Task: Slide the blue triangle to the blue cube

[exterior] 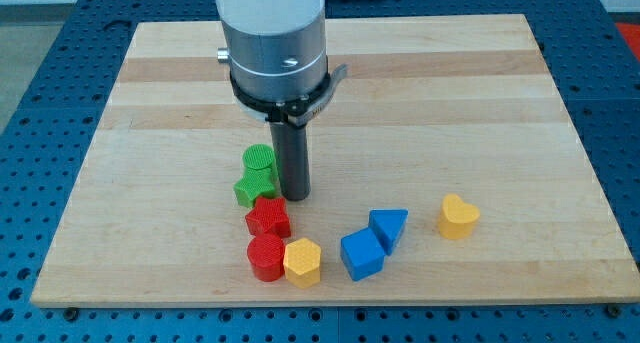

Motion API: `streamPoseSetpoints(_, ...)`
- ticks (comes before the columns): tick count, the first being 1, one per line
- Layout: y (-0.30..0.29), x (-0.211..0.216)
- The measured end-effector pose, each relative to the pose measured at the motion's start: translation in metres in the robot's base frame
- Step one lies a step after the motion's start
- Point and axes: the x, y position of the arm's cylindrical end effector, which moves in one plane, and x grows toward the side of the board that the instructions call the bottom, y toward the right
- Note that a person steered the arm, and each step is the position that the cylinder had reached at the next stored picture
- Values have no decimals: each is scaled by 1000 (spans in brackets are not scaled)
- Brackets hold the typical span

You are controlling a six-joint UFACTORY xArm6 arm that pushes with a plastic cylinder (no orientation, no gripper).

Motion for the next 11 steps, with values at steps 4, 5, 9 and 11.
streamPoseSetpoints(4, 32, 12)
streamPoseSetpoints(5, 61, 12)
streamPoseSetpoints(9, 121, 30)
streamPoseSetpoints(11, 138, 53)
